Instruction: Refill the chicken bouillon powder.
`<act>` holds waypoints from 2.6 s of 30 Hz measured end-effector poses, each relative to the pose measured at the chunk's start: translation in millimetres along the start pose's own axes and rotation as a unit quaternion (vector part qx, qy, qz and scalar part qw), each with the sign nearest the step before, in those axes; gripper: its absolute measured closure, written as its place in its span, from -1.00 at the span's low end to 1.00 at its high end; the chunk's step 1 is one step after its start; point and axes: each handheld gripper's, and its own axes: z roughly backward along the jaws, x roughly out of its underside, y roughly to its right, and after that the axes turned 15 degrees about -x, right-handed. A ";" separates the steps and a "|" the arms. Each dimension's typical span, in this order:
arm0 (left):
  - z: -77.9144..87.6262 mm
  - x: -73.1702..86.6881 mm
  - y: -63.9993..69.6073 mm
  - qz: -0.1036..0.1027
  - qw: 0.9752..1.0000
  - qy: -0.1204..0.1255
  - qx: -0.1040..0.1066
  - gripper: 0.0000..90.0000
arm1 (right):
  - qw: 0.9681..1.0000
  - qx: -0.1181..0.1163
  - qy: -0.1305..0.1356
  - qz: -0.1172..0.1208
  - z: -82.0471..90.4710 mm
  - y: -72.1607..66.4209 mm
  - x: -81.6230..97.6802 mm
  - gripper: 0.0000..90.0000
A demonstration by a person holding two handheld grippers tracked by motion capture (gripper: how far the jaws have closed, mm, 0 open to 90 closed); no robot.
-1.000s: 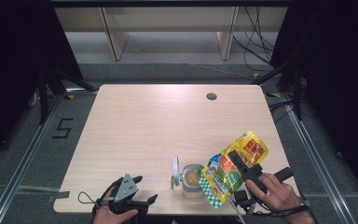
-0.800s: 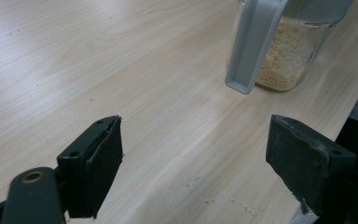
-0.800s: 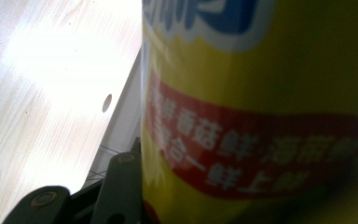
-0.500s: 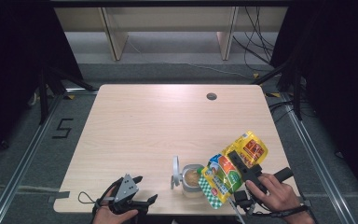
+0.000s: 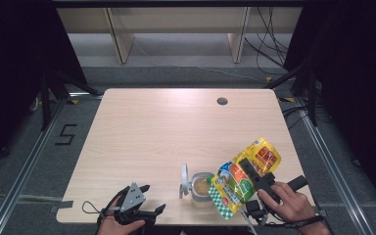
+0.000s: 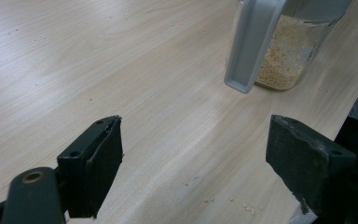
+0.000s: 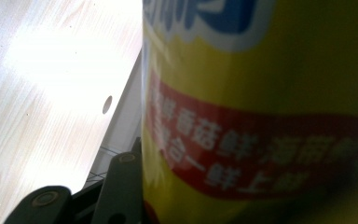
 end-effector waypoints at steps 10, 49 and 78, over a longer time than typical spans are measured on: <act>-0.1 0.0 0.6 0.002 1.000 0.001 0.002 -0.60 | 1.000 0.000 0.000 0.001 0.0 0.0 -0.2 0.38; 0.2 -0.8 -1.4 -0.015 1.000 0.001 0.000 -0.60 | 1.000 0.007 0.015 -0.017 -2.0 -1.8 4.5 0.42; 1.0 -0.6 -1.1 -0.006 1.000 0.000 -0.003 -0.60 | 1.000 0.000 0.012 -0.007 -0.5 0.0 3.5 0.43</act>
